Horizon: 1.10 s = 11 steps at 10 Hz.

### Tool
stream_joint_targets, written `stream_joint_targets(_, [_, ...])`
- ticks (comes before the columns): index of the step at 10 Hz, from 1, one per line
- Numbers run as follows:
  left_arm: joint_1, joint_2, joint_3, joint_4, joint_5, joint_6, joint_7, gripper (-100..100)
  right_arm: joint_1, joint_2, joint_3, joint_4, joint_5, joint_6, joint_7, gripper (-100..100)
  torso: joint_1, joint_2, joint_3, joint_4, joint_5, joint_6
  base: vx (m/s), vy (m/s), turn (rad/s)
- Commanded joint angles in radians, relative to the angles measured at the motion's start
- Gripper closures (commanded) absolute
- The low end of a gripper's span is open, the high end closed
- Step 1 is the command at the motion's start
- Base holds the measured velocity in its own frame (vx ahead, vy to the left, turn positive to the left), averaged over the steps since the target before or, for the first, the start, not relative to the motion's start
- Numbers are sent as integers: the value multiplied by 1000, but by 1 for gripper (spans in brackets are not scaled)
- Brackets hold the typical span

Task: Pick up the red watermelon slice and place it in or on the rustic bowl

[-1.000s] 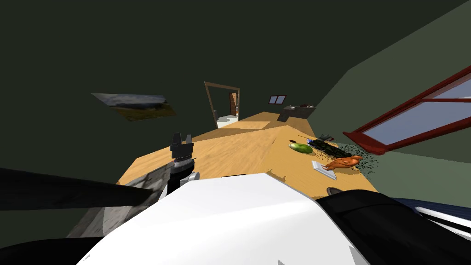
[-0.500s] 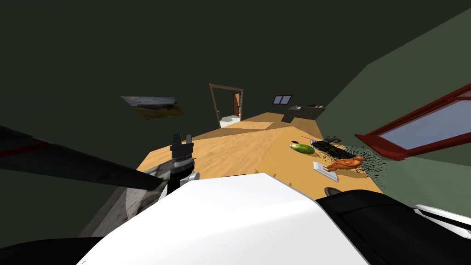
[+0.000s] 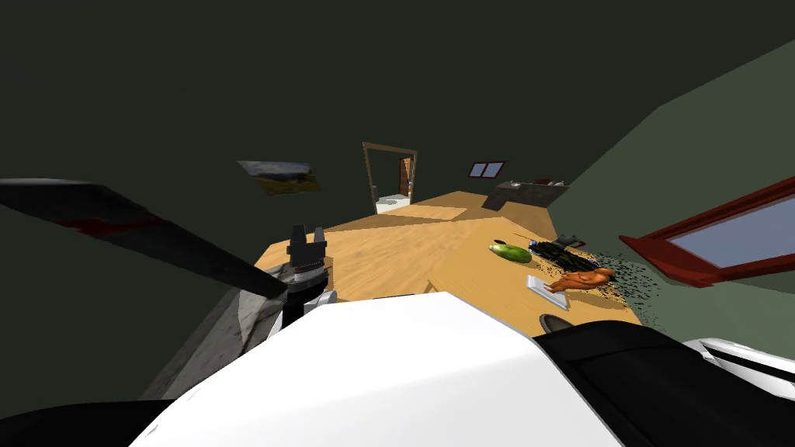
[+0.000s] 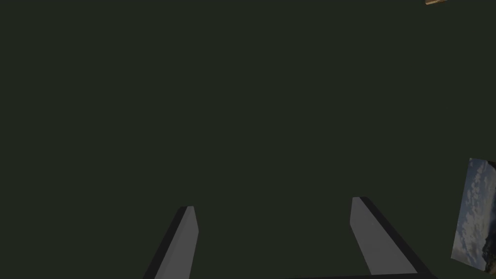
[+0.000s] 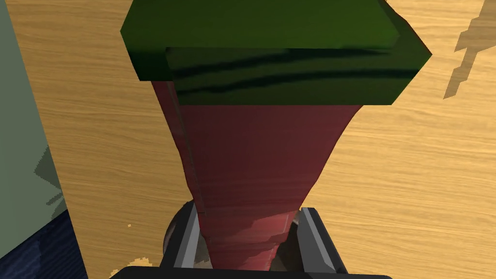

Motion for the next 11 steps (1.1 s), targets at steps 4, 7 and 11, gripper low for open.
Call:
stream_joint_targets(4, [0, 0, 0, 0, 0, 0, 0, 0, -30, -11, -14, 3, -8, -39, -91, 100, -9, 2, 2, 1, -1, -2, -143, -101, 161])
stream_joint_targets(7, [0, 0, 0, 0, 0, 0, 0, 0, -40, -20, -21, -7, -14, -54, -136, 100, 0, -3, -2, 0, 2, -4, -81, -22, 61])
stream_joint_targets(11, [0, 0, 0, 0, 0, 0, 0, 0, -39, -29, -27, -40, -20, -69, -178, 100, -2, -6, -4, -1, 2, -6, -61, -47, 71])
